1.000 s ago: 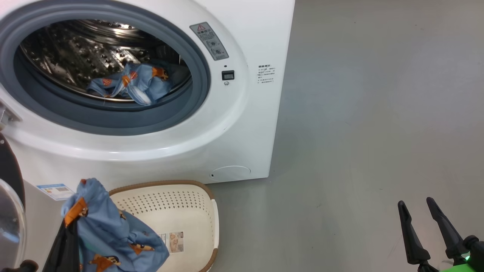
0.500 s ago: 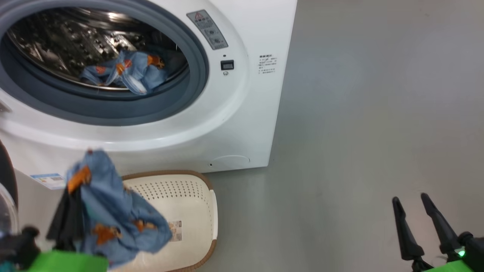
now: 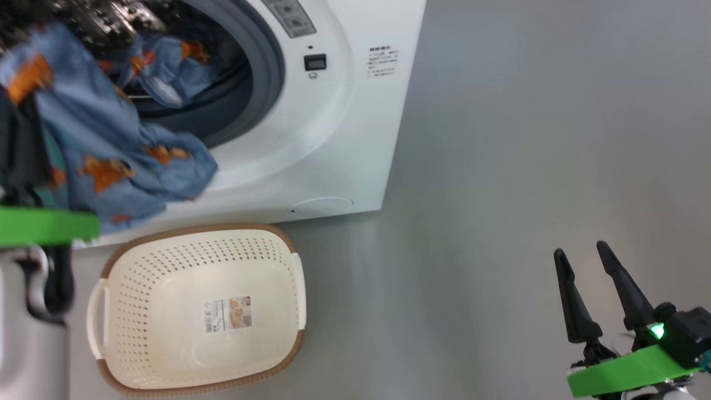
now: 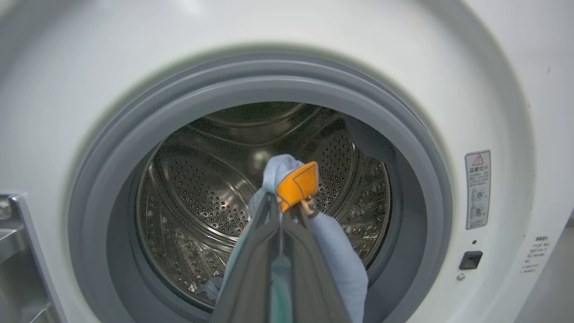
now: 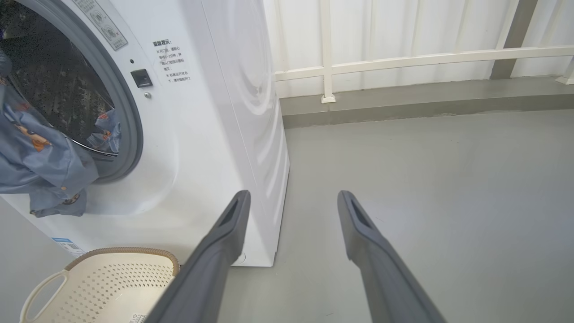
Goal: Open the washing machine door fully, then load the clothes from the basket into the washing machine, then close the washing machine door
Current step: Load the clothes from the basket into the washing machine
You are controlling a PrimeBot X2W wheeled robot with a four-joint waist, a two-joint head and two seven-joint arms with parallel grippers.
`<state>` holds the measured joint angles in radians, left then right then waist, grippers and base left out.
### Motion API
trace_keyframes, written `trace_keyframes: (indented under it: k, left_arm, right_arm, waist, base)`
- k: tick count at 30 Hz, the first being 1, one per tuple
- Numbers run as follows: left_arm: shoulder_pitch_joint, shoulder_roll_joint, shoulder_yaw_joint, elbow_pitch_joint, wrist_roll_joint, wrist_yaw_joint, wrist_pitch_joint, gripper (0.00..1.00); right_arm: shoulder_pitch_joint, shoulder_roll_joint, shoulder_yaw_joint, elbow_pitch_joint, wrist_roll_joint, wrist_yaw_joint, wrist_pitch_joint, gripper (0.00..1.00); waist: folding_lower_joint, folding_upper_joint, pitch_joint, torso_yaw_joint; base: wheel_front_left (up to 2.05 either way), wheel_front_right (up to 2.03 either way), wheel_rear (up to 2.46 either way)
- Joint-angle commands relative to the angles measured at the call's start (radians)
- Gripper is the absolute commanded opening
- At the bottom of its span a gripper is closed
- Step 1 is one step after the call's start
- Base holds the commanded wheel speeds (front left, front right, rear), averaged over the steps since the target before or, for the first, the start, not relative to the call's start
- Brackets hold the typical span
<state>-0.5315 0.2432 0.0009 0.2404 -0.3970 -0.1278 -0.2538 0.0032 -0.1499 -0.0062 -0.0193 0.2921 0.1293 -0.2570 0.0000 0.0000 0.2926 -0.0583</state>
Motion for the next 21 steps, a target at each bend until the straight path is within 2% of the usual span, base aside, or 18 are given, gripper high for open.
trace_keyframes:
  k: [1, 8, 21]
  left_arm:
    - [-0.064, 0.045, 0.038, -0.003, -0.001, -0.003, -0.008, 0.0]
    - [-0.234, 0.06, 0.026, 0.155, 0.015, -0.003, -0.008, 0.0]
    - [-0.376, 0.087, -0.022, 0.489, -0.008, -0.003, -0.008, 0.0]
  right_arm:
    - [-0.026, -0.007, 0.03, -0.025, -0.004, 0.001, -0.005, 1.0]
    - [-0.057, 0.006, 0.046, -0.029, -0.006, 0.001, -0.005, 1.0]
    - [-0.082, 0.027, 0.068, -0.028, -0.007, 0.001, -0.005, 1.0]
  waist:
    - [0.0, 0.0, 0.03, -0.024]
    - [0.0, 0.0, 0.077, -0.062]
    - [0.0, 0.0, 0.119, -0.116]
  base:
    - [0.0, 0.0, 0.0]
    - [0.0, 0.0, 0.0]
    - [0.0, 0.0, 0.0]
